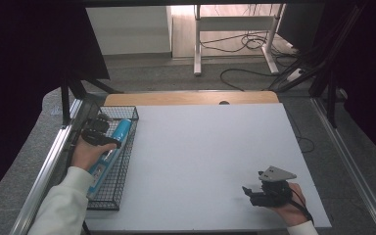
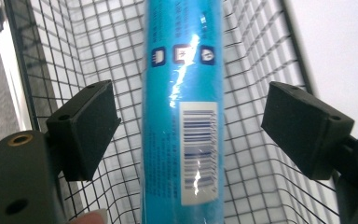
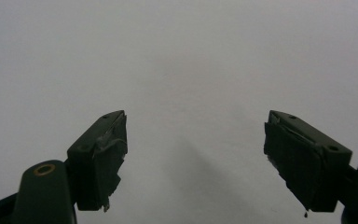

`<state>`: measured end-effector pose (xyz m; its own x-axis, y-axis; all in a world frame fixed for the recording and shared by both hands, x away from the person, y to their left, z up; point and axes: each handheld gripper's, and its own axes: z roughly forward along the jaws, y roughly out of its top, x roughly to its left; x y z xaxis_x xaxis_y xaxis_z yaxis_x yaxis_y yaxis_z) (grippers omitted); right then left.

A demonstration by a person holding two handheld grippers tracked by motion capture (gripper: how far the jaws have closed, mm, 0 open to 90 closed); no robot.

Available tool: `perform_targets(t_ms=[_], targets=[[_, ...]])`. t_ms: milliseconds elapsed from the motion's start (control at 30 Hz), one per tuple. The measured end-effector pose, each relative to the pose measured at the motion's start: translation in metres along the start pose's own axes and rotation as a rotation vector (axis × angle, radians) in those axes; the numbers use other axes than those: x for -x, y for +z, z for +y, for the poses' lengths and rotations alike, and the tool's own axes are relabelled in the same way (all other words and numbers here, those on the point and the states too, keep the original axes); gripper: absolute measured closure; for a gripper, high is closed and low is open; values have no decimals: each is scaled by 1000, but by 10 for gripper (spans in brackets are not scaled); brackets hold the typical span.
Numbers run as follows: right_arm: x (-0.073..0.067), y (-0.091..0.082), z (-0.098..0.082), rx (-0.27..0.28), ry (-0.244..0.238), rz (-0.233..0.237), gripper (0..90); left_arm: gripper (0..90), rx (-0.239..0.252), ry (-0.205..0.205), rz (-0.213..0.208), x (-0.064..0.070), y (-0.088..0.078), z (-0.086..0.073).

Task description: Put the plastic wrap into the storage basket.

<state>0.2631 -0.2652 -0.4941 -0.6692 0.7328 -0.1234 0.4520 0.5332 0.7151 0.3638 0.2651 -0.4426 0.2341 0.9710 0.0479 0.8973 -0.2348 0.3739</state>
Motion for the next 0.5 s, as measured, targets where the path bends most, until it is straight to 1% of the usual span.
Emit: perform_targets(t_ms=[33,67,100,133,200,233,300,400,433,500], targets=[[0,0,0,0,2,0,219,180,0,0,0,0,0,0],[0,0,0,0,2,0,219,180,16,9,-9,1,-3,-2],[0,-1,0,1,2,2,218,179,47,21,-22,2,-11,-6],[0,-1,-1,3,3,4,218,180,47,21,-22,2,-11,-6],[0,-2,-1,4,3,5,218,183,79,31,-41,3,-19,-11],[0,-2,-1,7,5,5,218,192,111,38,-56,5,-26,-17],[0,-2,-2,2,4,6,216,195,139,46,-67,7,-32,-23],[0,-3,-3,2,3,5,216,197,165,61,-91,13,-37,-30],[0,-3,-3,2,3,5,216,197,165,61,-91,13,-37,-30],[0,-4,-3,4,5,0,217,197,183,80,-118,21,-40,-36]])
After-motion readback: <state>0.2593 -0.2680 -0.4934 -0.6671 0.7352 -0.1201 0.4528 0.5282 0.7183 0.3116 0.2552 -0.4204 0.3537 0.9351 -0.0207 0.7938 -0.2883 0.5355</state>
